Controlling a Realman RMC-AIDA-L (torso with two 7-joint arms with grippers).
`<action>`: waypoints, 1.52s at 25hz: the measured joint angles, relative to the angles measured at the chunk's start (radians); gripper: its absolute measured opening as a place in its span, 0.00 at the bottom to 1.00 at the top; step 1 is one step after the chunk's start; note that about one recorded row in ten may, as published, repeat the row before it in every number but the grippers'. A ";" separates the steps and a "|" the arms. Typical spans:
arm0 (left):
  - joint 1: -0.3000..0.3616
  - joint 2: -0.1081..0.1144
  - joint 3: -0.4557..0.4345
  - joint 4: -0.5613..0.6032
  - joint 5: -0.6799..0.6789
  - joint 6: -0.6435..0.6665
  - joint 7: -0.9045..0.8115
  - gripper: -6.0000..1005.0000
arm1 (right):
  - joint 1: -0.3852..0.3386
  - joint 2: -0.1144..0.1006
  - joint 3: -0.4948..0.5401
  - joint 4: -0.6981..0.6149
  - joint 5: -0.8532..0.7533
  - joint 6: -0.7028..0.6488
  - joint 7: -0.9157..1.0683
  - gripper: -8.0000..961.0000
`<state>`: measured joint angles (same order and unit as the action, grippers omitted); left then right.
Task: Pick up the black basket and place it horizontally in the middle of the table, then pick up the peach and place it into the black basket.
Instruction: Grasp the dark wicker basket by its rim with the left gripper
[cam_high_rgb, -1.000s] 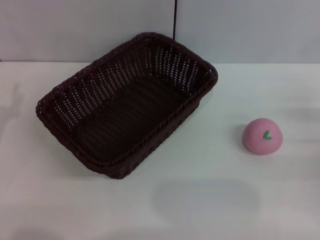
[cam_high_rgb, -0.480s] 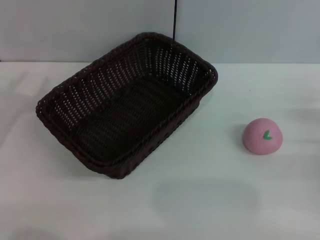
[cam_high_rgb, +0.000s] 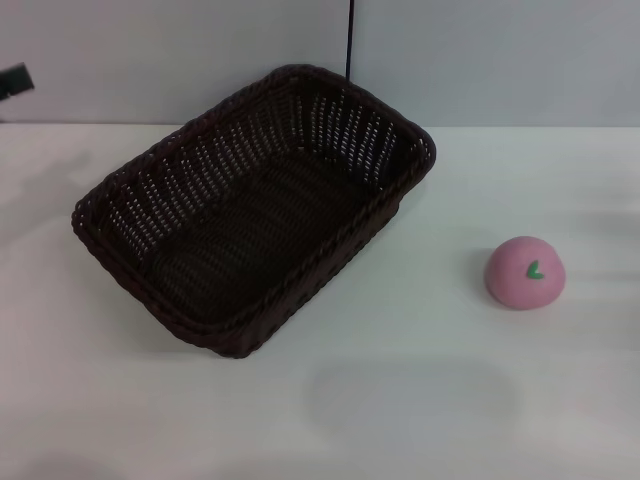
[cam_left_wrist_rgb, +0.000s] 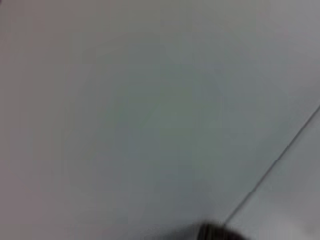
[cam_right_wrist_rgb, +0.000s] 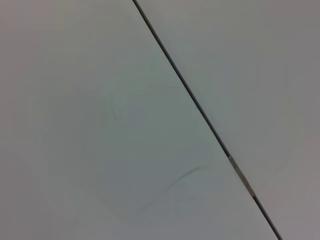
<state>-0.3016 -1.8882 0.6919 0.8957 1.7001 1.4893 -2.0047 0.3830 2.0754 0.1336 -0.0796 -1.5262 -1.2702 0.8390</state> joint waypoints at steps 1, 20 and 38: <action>-0.001 0.003 0.000 0.038 0.043 0.008 -0.064 0.71 | 0.002 0.000 0.000 -0.001 0.000 0.003 -0.001 0.43; -0.085 0.003 -0.060 0.145 0.406 0.166 -0.255 0.69 | 0.025 0.000 0.011 -0.004 0.000 0.036 -0.024 0.43; -0.178 -0.036 -0.054 0.139 0.614 0.182 -0.319 0.66 | 0.029 0.000 0.026 -0.002 0.000 0.055 -0.040 0.43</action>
<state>-0.4797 -1.9245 0.6381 1.0351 2.3138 1.6717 -2.3239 0.4116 2.0754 0.1597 -0.0813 -1.5263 -1.2148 0.7991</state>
